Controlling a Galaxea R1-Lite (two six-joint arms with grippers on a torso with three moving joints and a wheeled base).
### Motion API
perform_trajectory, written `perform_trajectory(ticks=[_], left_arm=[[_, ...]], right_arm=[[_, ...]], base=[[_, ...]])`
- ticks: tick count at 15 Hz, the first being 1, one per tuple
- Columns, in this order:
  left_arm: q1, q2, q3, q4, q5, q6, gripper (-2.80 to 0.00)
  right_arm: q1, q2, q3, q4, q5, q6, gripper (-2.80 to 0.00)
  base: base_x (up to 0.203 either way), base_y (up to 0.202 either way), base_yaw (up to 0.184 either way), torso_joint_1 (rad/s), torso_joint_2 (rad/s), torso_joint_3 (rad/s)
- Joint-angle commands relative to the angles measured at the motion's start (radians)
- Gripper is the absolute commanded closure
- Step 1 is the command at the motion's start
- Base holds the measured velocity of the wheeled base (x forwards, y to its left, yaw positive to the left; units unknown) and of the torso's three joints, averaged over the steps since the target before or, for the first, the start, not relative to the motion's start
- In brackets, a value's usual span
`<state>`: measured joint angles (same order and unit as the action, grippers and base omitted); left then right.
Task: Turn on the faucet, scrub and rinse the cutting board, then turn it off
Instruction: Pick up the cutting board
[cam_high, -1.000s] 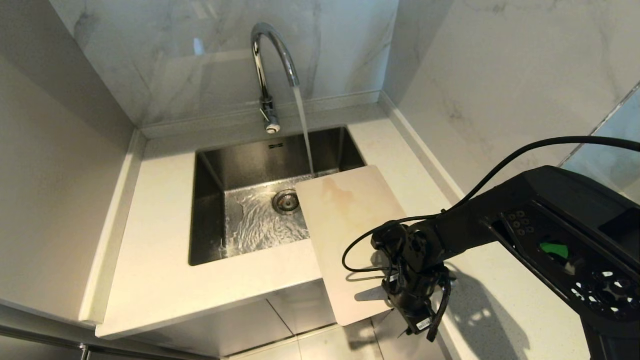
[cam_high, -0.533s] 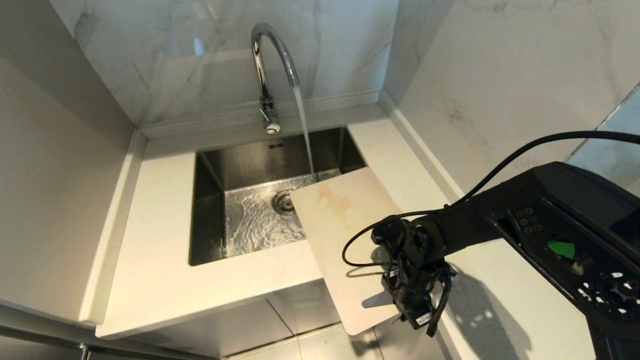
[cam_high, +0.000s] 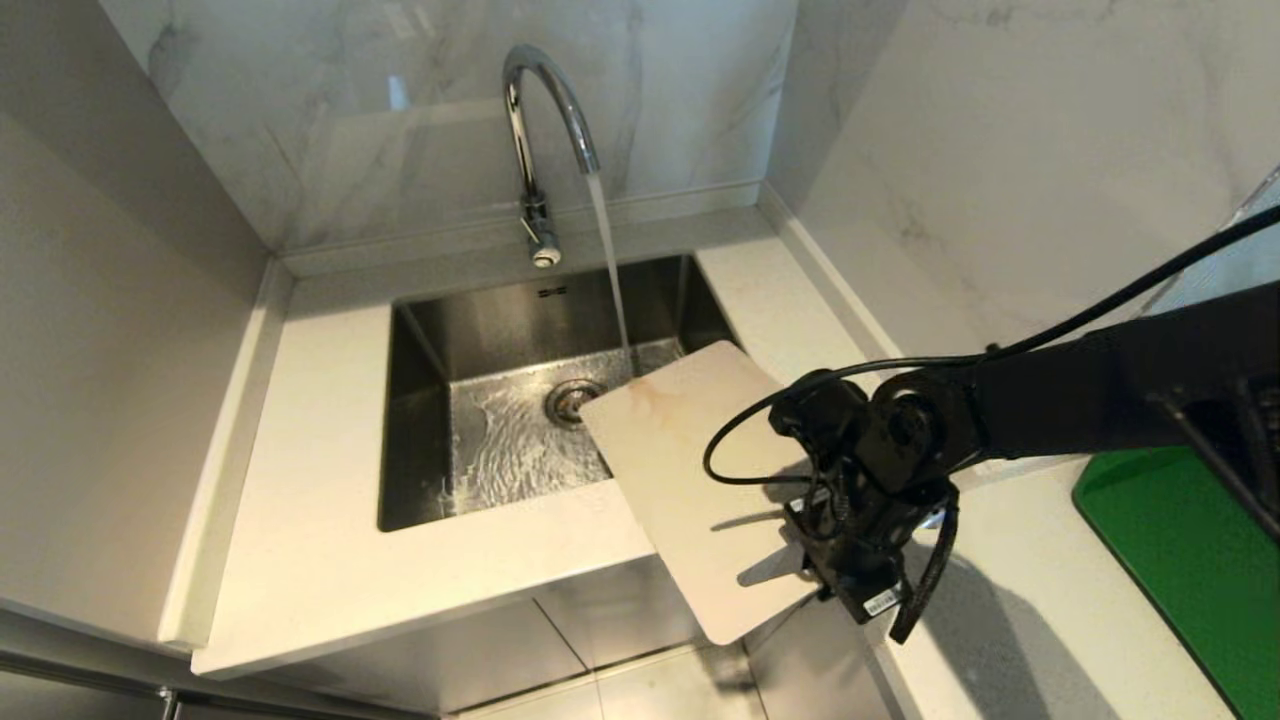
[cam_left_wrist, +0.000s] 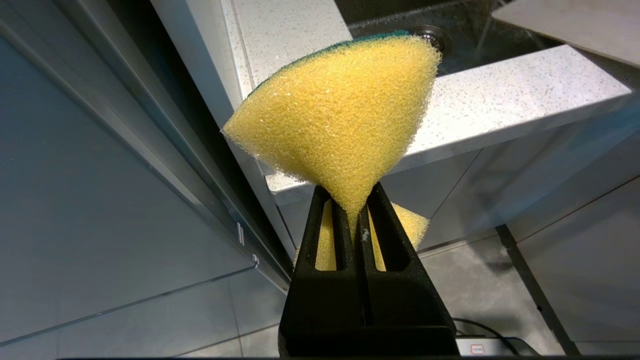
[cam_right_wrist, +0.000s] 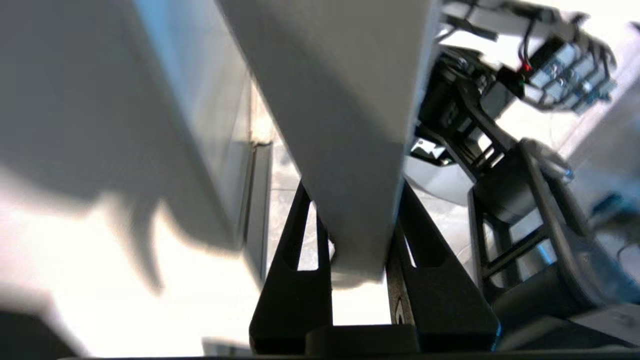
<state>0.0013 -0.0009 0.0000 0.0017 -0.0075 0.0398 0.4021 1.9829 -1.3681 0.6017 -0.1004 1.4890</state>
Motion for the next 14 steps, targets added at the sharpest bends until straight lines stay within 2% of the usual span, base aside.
perform_trajectory(ticks=[1,3,6,10,14], left_arm=[[0.0,0.001,0.002,0.0,0.0,0.0,0.0],[0.0,0.001,0.002,0.0,0.0,0.0,0.0],[0.0,0.001,0.002,0.0,0.0,0.0,0.0],[0.0,0.001,0.002,0.0,0.0,0.0,0.0],[0.0,0.001,0.002,0.0,0.0,0.0,0.0]], right_arm=[[0.001,-0.17,0.001,0.136,-0.006,-0.109,0.0],[0.001,-0.258,0.002,0.243,-0.011,-0.194,0.0],[0.001,-0.399,0.007,0.278,-0.01,-0.301,0.0],[0.0,-0.466,0.006,0.25,-0.007,-0.46,0.0],[0.0,-0.455,0.009,0.158,-0.005,-0.544,0.0]], base=[[0.0,0.0,0.0,0.0,0.0,0.0],[0.0,0.0,0.0,0.0,0.0,0.0],[0.0,0.0,0.0,0.0,0.0,0.0],[0.0,0.0,0.0,0.0,0.0,0.0],[0.0,0.0,0.0,0.0,0.0,0.0]])
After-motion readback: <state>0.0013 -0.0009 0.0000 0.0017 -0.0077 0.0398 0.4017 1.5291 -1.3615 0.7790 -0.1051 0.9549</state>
